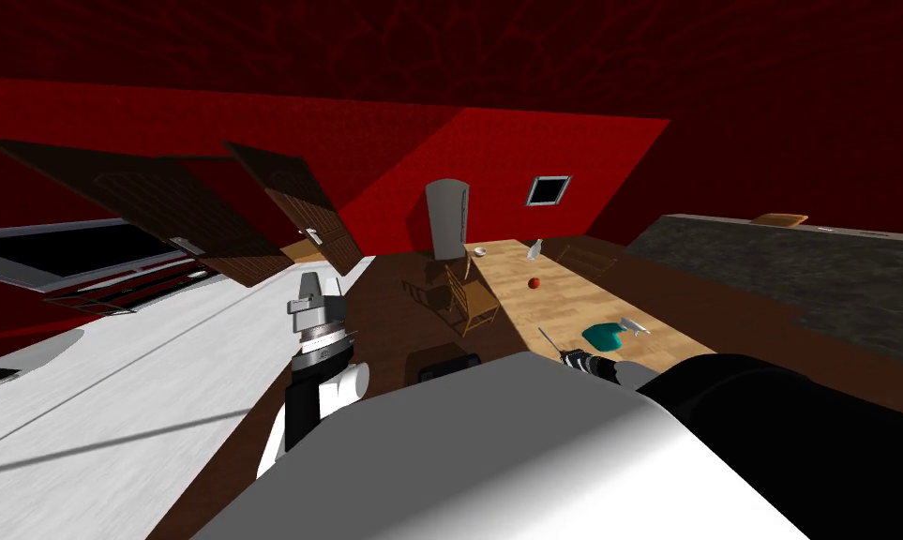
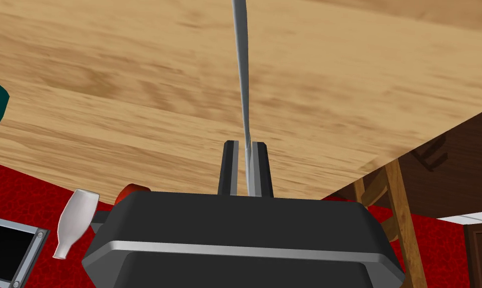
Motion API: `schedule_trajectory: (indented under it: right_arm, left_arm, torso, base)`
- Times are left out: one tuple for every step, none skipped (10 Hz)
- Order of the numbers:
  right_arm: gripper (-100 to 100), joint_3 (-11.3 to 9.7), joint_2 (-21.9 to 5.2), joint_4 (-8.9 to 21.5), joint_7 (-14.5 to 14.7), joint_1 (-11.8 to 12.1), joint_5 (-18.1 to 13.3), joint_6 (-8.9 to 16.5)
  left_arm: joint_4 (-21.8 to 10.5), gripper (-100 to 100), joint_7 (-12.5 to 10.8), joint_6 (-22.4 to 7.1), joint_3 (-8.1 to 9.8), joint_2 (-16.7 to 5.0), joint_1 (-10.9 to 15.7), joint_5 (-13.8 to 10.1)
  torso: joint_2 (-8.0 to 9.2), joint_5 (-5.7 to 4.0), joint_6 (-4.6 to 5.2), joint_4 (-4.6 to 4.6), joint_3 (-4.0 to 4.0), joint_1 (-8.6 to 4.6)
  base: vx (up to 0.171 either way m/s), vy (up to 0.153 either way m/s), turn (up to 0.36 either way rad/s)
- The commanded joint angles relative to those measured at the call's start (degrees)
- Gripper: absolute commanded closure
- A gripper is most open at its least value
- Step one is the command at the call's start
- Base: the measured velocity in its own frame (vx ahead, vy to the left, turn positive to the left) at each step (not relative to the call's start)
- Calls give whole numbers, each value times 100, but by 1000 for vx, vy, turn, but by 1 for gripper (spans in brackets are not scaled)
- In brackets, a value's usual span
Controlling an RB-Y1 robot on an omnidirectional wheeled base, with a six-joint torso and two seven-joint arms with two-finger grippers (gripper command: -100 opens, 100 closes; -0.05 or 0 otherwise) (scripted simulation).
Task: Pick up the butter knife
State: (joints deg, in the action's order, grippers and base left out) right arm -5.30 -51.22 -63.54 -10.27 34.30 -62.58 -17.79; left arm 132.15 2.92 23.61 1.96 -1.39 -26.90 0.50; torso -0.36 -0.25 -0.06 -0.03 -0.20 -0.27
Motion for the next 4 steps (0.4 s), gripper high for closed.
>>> schedule_trajectory:
  right_arm:
    - [100, -2, -56, -227, -11, 112, -85, -1]
    - [100, 9, -85, -349, -4, 174, -133, -13]
    - [100, 19, -47, -257, 23, 138, -99, -18]
    - [0, 20, -48, -272, 28, 149, -105, -22]
  left_arm:
    - [0, 0, 0, 0, 0, 0, 0, 0]
    - [0, 0, 0, 0, 0, 0, 0, 0]
    - [0, 0, 0, 0, 0, 0, 0, 0]
    - [0, 0, 0, 0, 0, 0, 1, 0]
  torso:
    - [0, 0, 0, 0, 0, 0]
    - [0, -1, 1, 0, 0, 1]
    - [-1, -1, 1, 0, 0, -3]
    - [12, -2, -5, 3, 7, -6]
  base:
    - [91, 8, -205]
    - [94, 0, -186]
    - [40, 2, -34]
    - [7, 1, 8]
